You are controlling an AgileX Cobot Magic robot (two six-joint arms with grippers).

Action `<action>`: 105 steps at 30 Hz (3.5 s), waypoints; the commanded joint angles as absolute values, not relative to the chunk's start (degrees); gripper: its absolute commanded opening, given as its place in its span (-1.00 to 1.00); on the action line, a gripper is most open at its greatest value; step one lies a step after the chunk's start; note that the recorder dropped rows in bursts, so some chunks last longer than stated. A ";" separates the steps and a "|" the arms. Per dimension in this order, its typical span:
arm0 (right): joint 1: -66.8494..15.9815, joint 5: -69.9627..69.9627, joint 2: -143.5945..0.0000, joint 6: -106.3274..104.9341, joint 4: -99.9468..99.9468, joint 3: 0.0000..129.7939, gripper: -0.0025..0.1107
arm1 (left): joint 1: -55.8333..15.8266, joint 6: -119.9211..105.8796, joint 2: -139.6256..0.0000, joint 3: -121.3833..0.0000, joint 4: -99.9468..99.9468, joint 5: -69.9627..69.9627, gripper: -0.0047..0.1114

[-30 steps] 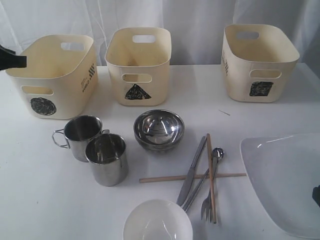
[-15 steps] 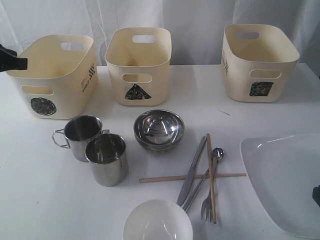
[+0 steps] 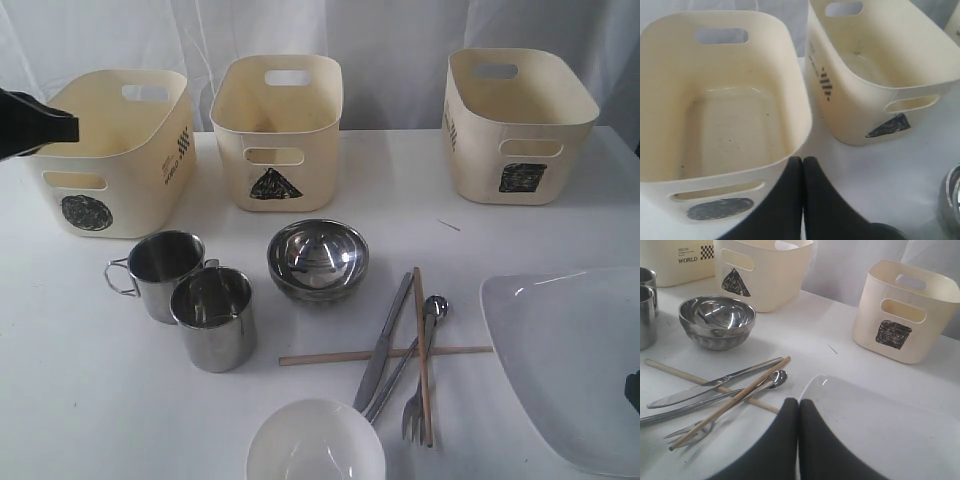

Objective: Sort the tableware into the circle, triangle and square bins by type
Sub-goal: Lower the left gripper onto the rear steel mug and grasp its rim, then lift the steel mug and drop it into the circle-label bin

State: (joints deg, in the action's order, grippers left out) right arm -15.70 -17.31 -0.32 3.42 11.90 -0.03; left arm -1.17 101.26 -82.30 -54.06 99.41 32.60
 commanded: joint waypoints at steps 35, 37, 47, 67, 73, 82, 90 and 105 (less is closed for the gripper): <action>-15.95 -16.65 0.00 3.65 12.00 0.00 -0.96 | -22.73 21.47 -76.04 -49.86 23.52 -15.44 -0.92; -15.95 -16.65 0.00 3.65 12.00 0.00 -0.96 | -23.09 13.73 -76.04 -53.04 16.75 -23.19 -0.92; -15.95 -16.65 0.00 3.65 12.00 0.00 -0.96 | -22.96 0.00 -76.70 -63.88 -0.98 -30.30 -0.46; -15.95 -16.65 0.00 3.65 12.00 0.00 -0.96 | -20.02 -4.12 -91.40 -64.22 -0.47 -20.77 0.05; -15.95 -16.65 0.00 3.65 12.00 0.00 -0.96 | -20.02 -4.89 -95.85 -64.22 -0.47 -17.53 0.05; -15.95 -16.65 0.00 3.65 12.00 0.00 -0.96 | -20.02 -4.89 -102.30 -64.22 -0.47 -13.46 -0.01; -15.95 -16.65 0.00 3.65 12.00 0.00 -0.96 | -20.02 -8.11 -101.26 -64.22 0.46 -16.32 -0.92; -15.95 -16.65 0.00 3.65 12.00 0.00 -0.96 | -19.41 -7.74 -90.08 -64.22 7.42 -20.80 -0.92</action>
